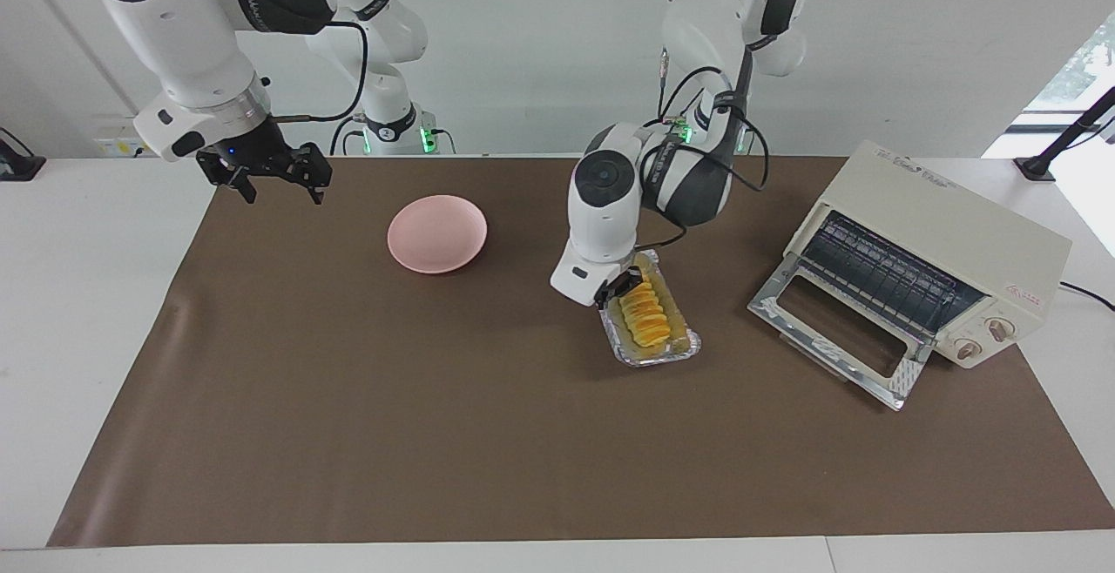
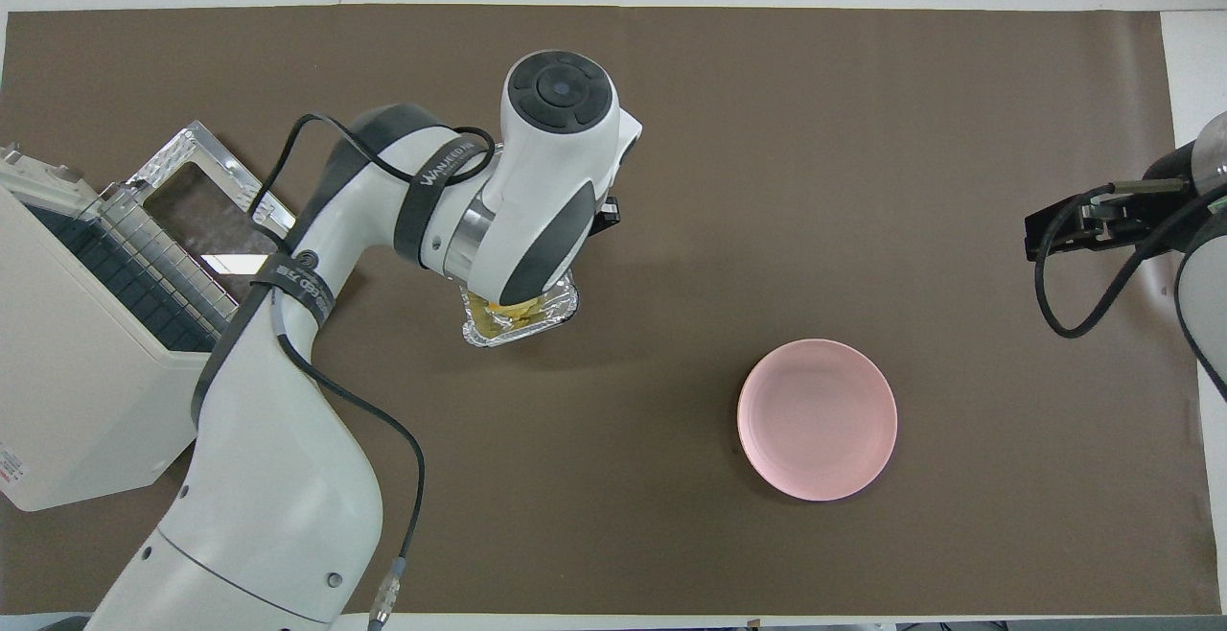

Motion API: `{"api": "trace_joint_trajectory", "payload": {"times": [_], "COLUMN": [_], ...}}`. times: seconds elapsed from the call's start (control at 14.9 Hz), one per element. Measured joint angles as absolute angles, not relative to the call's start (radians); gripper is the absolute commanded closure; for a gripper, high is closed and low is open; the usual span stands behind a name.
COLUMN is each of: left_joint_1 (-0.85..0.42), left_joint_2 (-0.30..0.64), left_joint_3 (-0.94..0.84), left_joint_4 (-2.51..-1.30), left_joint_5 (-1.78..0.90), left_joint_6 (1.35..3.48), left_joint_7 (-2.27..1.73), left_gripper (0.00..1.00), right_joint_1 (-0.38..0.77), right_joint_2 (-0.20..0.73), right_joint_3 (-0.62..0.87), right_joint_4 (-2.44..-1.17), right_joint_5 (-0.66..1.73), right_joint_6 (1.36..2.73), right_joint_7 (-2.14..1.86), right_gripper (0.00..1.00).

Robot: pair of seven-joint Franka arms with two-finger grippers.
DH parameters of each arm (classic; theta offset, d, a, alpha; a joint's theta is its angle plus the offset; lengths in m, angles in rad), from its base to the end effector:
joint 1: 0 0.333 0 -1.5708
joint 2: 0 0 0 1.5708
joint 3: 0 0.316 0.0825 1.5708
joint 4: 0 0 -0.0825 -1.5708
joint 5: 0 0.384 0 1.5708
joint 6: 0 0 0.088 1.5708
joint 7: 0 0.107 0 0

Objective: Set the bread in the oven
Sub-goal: 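Lift the tray with the left gripper and insert it into the oven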

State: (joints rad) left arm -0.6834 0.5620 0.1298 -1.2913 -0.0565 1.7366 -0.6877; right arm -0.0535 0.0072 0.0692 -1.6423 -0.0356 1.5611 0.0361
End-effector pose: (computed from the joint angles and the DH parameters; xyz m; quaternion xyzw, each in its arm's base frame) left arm 0.5861 -0.3913 0.4144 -0.9963 -0.0652 0.0413 0.0387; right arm 0.5523 0.0047 0.5862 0.9988 -0.0096 -0.0437 0.0187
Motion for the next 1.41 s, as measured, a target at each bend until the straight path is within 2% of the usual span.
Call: {"api": "trace_joint_trajectory", "payload": {"times": [0.27, 0.67, 1.41], "left_joint_1": [-0.66, -0.638, -0.503], "left_joint_2": [0.495, 0.487, 0.467], "left_joint_3": [0.286, 0.454, 0.543], "left_joint_4": [-1.257, -1.269, -1.441], "left_joint_5": [-0.108, -0.11, -0.11], "left_joint_6": [1.607, 1.582, 1.758], "left_joint_7": [-0.686, -0.686, -0.608], "left_gripper": [1.0, 1.0, 1.0], "right_joint_1": [-0.053, -0.053, -0.053], "right_joint_2": [0.007, 0.007, 0.007], "right_joint_3": [0.069, 0.069, 0.069], "right_joint_4": [-1.642, -1.642, -1.642], "right_joint_5": [-0.036, -0.036, -0.036], "right_joint_6": [1.561, 1.561, 1.561], "right_joint_7": [0.036, 0.036, 0.036], "right_gripper": [0.0, 0.0, 0.0]}}
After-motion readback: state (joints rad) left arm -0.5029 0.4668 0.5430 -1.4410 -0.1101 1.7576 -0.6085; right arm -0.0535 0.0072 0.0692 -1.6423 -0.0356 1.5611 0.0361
